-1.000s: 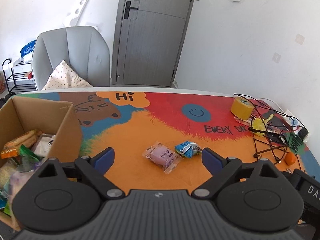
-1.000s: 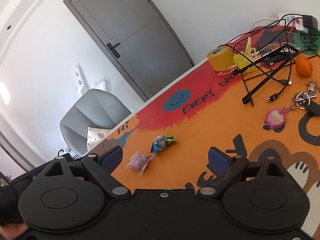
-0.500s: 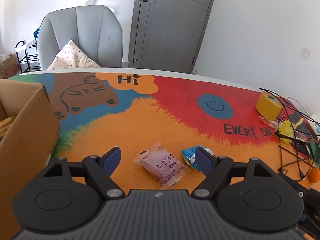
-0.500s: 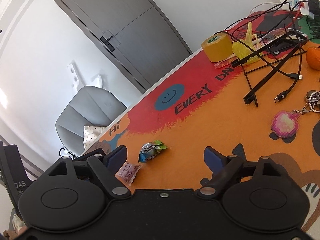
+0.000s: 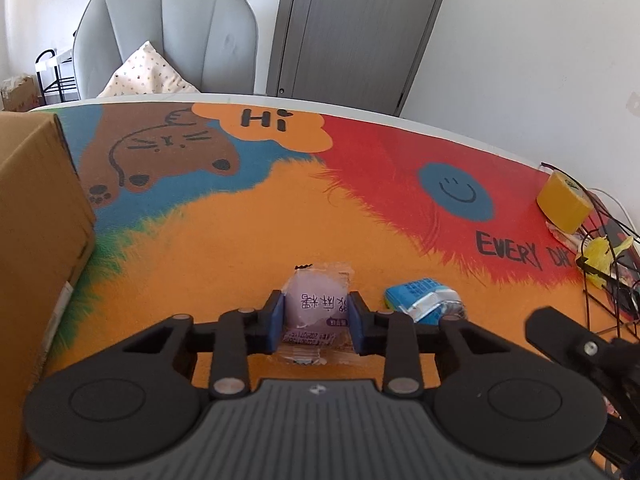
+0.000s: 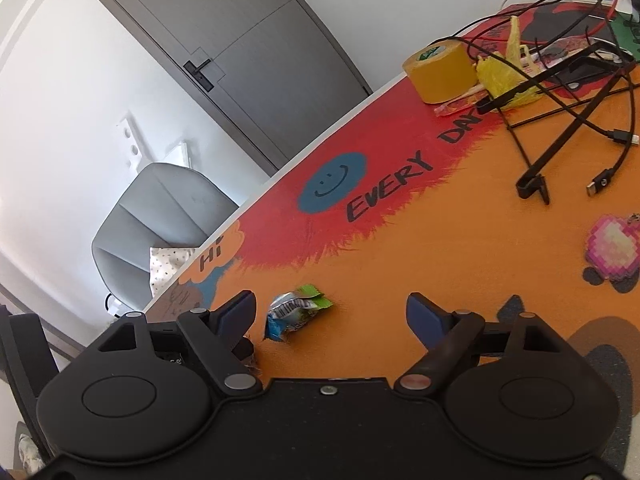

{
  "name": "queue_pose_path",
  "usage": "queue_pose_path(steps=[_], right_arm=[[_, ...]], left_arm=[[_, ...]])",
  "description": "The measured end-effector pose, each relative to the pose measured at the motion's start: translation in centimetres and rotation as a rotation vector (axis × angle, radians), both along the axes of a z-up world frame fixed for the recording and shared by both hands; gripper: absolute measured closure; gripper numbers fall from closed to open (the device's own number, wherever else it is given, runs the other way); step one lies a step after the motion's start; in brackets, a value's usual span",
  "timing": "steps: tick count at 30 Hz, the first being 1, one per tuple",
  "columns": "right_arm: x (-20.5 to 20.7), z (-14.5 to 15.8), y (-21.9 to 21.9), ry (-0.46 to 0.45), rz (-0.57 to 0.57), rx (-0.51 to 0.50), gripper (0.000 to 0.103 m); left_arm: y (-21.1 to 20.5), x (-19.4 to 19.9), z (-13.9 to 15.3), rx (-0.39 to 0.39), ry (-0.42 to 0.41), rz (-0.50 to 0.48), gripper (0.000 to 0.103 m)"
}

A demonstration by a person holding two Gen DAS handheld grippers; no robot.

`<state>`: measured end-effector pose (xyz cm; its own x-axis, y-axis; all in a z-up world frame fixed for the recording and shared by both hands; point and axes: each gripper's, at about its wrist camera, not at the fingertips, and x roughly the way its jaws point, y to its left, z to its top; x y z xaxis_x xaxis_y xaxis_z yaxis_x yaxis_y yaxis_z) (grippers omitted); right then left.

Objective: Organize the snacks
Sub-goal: 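Grasp the pink candy packet with the left tool while the right grasps the blue candy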

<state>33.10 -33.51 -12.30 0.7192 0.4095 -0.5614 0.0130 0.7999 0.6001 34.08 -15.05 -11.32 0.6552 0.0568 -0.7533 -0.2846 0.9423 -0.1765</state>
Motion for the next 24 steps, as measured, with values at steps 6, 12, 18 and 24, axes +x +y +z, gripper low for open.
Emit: queue_pose_path(steps=[6, 12, 18, 24], right_arm=[[1.6, 0.3, 2.6, -0.011, 0.050, -0.037, 0.020], [2.9, 0.2, 5.0, -0.008, 0.106, -0.050, 0.020], [4.4, -0.4, 6.9, 0.001, 0.117, -0.131, 0.029], [4.6, -1.2, 7.3, 0.023, 0.135, -0.161, 0.071]], left_arm=[[2.0, -0.8, 1.5, -0.004, -0.008, 0.002, 0.072], [3.9, -1.4, 3.5, 0.000, -0.049, 0.013, 0.072], [5.7, -1.5, 3.7, -0.032, -0.062, 0.028, 0.072], [6.4, -1.5, 3.5, -0.045, -0.070, 0.033, 0.072]])
